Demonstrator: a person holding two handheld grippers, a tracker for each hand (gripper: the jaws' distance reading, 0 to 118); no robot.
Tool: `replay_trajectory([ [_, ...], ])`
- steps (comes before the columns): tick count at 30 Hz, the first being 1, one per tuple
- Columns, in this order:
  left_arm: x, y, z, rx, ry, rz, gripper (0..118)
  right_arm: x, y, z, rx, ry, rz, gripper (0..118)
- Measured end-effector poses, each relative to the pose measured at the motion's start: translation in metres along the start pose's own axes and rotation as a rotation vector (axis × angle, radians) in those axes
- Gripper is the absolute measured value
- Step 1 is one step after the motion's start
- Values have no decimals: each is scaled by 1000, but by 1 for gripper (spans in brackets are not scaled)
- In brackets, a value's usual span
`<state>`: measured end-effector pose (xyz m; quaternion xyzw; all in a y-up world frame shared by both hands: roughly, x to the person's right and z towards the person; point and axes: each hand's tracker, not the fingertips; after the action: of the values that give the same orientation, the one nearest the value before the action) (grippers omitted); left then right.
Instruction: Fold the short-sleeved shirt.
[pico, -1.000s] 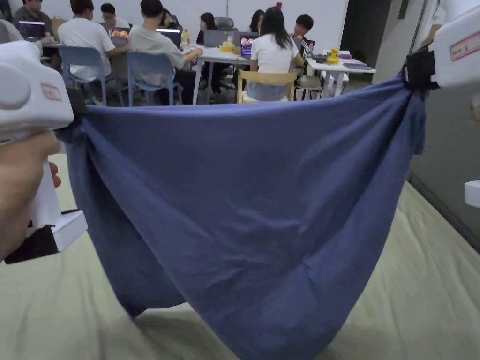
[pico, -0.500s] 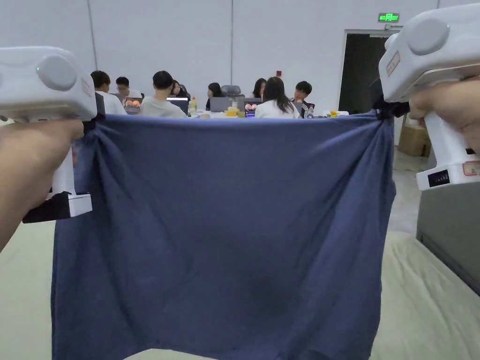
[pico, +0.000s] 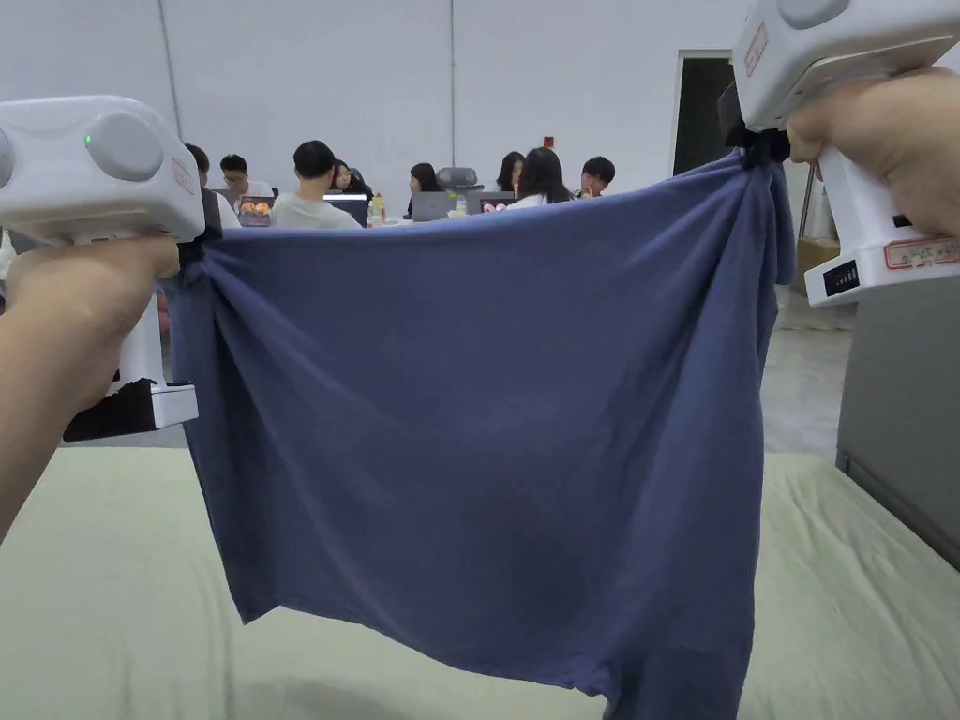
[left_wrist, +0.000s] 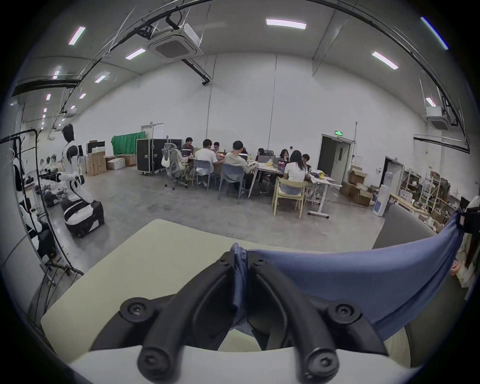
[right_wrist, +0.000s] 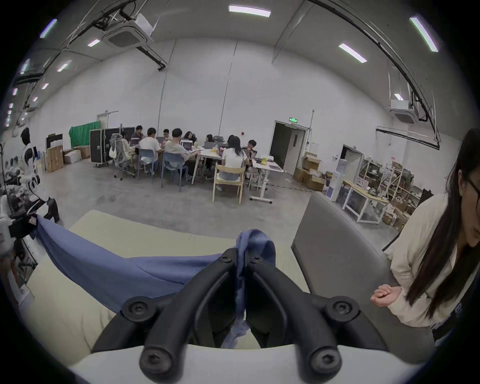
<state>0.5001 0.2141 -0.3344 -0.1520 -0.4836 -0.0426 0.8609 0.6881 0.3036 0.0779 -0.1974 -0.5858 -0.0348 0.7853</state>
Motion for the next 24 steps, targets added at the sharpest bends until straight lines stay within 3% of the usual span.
replay_trajectory([
  [5,-1,-57,-26,-110,-19,-16,5,-6,-70,-33,-87,45,-10,6],
  [14,-1,-222,-46,-373,-48,3,5,-19,-266,-85,-331,129,-108,6],
  [19,-10,-298,-25,-453,-58,5,5,-19,-347,-67,-390,182,-115,6],
  [21,-19,-323,-7,-468,-74,16,5,-13,-373,-48,-400,233,-156,6],
  [24,-33,-355,27,-488,-95,29,5,-7,-410,-7,-383,269,-132,6],
])
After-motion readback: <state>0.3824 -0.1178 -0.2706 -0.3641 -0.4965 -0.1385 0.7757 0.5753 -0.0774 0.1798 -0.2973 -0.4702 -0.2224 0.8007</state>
